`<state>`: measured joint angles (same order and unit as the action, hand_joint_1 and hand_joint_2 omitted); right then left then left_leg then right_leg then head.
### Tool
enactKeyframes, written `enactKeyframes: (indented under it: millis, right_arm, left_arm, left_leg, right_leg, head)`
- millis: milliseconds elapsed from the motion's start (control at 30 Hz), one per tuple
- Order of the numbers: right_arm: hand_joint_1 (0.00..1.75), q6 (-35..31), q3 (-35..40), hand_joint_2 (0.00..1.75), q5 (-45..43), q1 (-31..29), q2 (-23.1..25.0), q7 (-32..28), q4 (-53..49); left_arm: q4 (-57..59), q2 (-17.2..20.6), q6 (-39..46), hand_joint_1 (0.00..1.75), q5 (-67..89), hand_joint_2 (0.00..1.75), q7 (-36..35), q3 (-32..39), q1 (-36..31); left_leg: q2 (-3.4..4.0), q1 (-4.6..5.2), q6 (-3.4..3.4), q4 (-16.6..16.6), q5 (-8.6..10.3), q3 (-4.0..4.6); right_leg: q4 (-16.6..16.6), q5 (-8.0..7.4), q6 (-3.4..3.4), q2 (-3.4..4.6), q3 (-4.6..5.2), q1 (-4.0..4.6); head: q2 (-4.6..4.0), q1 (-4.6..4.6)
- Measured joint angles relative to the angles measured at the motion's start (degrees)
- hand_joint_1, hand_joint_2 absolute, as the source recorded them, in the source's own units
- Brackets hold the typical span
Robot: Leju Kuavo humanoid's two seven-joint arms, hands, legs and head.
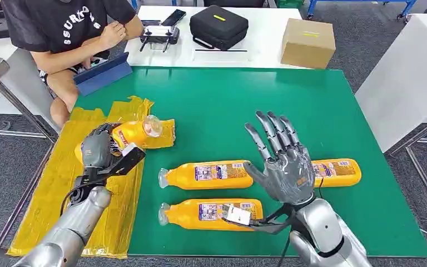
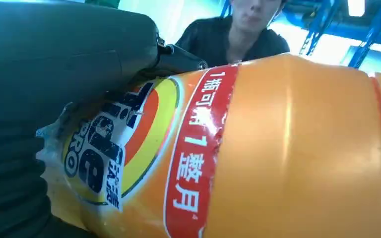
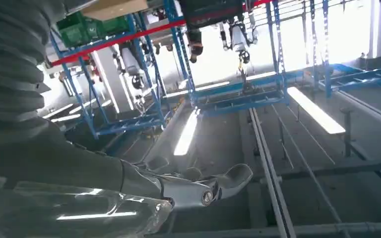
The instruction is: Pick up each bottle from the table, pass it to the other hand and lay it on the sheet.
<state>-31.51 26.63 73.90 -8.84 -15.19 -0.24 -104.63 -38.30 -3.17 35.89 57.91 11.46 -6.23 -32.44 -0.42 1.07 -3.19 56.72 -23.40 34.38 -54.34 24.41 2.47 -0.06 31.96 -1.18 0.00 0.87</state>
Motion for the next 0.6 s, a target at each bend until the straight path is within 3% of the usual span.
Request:
enactKeyframes:
  millis: [433,600]
  right_arm:
    - [0.0,-2.1,-3.2,1.75,1.4,4.8,-4.7,1.4,-3.5]
    - [0.0,-2.5,-3.5,1.75,1.5,5.8,-5.4,1.7,-4.2]
  left_arm:
    - [10.7,3.2,3.9,1.75,22.3,1.75,-20.6,-0.2,-5.5]
    - [12.3,4.0,3.9,1.75,24.0,1.75,-22.2,-0.4,-6.0]
  left_leg:
    - [0.03,0.0,0.0,0.0,0.01,0.0]
    - [0.02,0.0,0.0,0.0,0.01,0.0]
  right_leg:
    - [0.0,0.0,0.0,0.01,0.0,0.0]
    - [0.0,0.0,0.0,0.0,0.01,0.0]
  head:
    - [0.0,0.0]
    - [0.0,0.04]
